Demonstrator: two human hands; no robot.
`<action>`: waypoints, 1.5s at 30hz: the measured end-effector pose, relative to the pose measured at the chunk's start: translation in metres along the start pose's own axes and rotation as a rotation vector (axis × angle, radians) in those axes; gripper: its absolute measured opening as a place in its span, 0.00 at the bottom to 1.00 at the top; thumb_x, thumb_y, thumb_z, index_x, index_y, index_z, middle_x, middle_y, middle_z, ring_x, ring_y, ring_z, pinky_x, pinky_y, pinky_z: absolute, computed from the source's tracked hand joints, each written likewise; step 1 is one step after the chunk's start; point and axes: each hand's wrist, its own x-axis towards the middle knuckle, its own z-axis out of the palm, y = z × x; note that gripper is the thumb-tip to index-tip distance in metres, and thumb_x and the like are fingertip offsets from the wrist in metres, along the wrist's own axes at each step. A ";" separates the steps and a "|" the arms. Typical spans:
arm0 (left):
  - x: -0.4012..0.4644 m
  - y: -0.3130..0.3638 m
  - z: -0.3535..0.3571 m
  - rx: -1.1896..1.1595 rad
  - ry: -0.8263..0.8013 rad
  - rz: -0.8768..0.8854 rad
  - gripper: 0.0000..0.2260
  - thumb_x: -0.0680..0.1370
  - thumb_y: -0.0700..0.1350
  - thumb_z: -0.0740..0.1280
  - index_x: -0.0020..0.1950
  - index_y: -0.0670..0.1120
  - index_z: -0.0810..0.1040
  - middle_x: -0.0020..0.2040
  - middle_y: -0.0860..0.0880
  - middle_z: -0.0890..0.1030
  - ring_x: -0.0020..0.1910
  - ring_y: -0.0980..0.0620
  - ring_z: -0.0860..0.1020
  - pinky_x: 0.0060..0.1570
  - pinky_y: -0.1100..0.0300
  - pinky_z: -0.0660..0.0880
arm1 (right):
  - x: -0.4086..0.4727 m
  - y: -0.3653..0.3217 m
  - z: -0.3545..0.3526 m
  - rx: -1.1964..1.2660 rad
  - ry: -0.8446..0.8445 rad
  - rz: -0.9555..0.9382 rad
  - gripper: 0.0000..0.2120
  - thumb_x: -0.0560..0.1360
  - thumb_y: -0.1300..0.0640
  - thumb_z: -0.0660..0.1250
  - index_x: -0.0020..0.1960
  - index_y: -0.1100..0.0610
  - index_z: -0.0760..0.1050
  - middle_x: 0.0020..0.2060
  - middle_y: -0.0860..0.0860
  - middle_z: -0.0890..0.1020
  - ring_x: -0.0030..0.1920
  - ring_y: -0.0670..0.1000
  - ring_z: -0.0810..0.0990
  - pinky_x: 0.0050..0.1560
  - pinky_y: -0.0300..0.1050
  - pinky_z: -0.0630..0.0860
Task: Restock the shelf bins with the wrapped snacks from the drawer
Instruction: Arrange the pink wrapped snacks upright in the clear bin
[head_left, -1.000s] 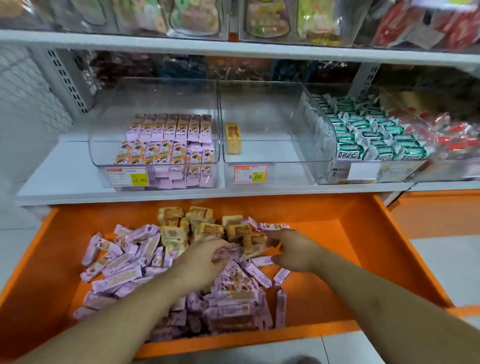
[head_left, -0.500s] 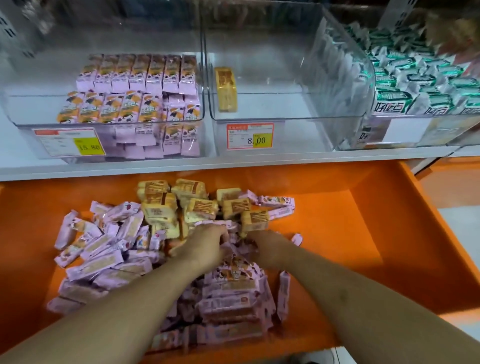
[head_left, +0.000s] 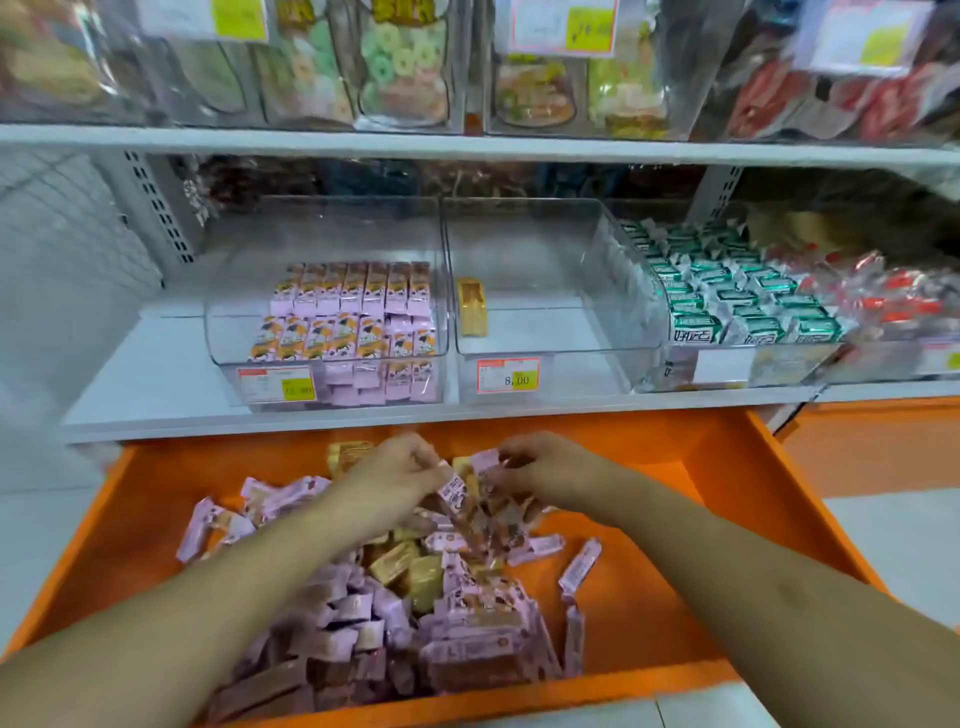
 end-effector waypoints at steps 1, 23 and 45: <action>-0.011 0.011 -0.008 -0.067 0.013 0.005 0.07 0.82 0.45 0.71 0.50 0.43 0.76 0.49 0.42 0.82 0.43 0.46 0.87 0.49 0.40 0.85 | -0.012 -0.016 -0.004 0.063 0.005 -0.032 0.05 0.81 0.55 0.72 0.52 0.56 0.80 0.46 0.59 0.87 0.44 0.61 0.85 0.48 0.62 0.83; -0.081 0.055 -0.083 -0.714 0.158 0.062 0.09 0.80 0.39 0.71 0.57 0.35 0.81 0.52 0.36 0.86 0.49 0.41 0.87 0.45 0.54 0.86 | -0.043 -0.126 0.011 0.207 0.251 -0.295 0.13 0.78 0.48 0.75 0.61 0.37 0.82 0.53 0.51 0.82 0.51 0.55 0.85 0.56 0.50 0.83; -0.077 0.054 -0.082 -0.053 0.018 0.188 0.20 0.72 0.43 0.81 0.60 0.54 0.80 0.48 0.53 0.86 0.52 0.51 0.86 0.64 0.43 0.79 | -0.028 -0.161 -0.012 -0.256 0.044 -0.398 0.17 0.75 0.55 0.79 0.61 0.42 0.83 0.62 0.36 0.81 0.61 0.35 0.78 0.63 0.39 0.76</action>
